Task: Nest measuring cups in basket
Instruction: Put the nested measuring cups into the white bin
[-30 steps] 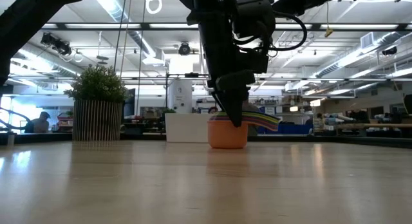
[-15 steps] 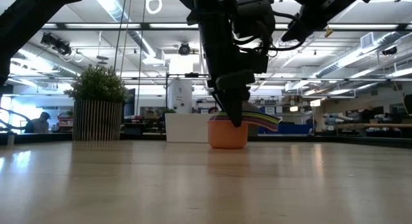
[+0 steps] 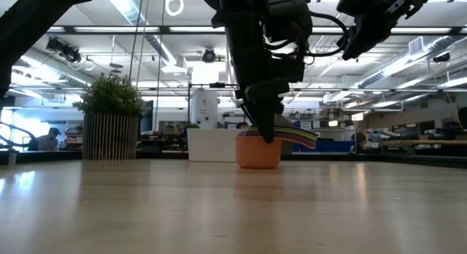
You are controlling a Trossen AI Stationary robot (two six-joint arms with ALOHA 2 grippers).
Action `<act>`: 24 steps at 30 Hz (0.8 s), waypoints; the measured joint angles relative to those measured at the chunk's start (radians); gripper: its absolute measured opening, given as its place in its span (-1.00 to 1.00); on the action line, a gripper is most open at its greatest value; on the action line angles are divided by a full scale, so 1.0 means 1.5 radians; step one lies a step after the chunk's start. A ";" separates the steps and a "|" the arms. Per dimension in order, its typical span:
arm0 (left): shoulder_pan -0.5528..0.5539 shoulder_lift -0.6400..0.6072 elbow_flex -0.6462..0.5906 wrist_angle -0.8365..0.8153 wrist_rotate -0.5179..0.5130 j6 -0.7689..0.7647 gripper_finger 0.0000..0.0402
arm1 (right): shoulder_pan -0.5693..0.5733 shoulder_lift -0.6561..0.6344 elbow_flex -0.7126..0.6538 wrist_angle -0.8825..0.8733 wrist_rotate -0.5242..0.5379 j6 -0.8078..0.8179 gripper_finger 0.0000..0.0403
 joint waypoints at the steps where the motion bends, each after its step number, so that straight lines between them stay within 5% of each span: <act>1: 0.000 0.000 0.000 0.000 0.000 0.000 -0.20 | 0.000 0.000 0.000 -0.004 0.000 0.000 -0.94; 24: 0.001 -0.001 0.000 -0.001 0.003 0.000 -0.56 | 0.000 0.000 -0.001 -0.004 0.000 0.000 -0.94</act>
